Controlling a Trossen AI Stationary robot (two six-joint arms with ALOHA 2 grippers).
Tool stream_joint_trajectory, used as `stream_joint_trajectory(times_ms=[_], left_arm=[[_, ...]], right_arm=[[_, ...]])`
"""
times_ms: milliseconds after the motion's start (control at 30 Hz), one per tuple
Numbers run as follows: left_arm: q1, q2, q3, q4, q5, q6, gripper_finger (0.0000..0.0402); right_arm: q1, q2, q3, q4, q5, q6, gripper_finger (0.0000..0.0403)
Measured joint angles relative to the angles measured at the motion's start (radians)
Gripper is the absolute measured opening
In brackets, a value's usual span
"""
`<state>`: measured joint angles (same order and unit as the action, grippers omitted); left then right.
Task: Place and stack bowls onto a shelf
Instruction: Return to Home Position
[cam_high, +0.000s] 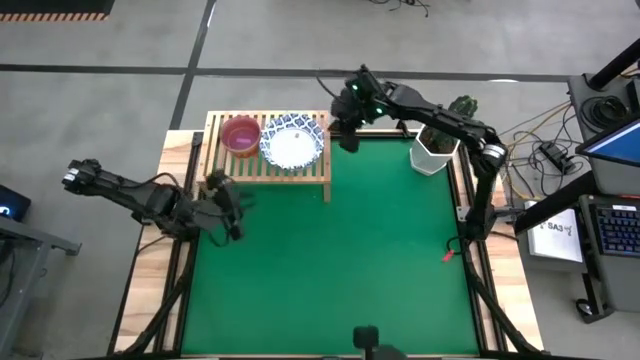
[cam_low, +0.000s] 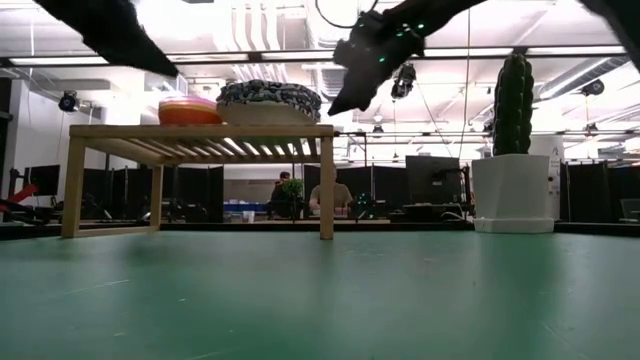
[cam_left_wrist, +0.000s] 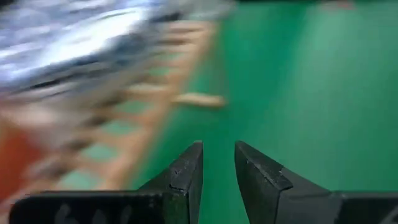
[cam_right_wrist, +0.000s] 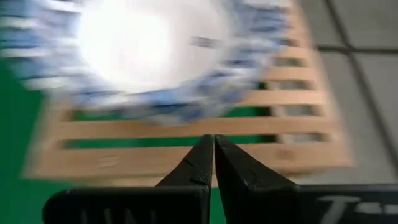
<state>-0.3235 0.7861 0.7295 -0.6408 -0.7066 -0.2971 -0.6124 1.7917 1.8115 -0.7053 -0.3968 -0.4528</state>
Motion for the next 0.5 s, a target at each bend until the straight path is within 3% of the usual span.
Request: stream_joint_trajectory(times_ms=[167,267,500], left_arm=[[-0.003,-0.132,-0.159,0.368,0.350,0.212,0.0075],[0.005,-0.190,-0.278,0.564,0.376,0.264,0.0075],[0.018,-0.369,-0.446,0.580,0.383,0.283,0.0075]], right_arm=[[0.042,-0.191,-0.277,0.130,-0.147,-0.025,0.0009],[0.080,-0.317,-0.457,0.240,-0.186,-0.038,0.0009],[0.118,-0.585,-0.879,0.596,-0.242,0.032,0.0009]])
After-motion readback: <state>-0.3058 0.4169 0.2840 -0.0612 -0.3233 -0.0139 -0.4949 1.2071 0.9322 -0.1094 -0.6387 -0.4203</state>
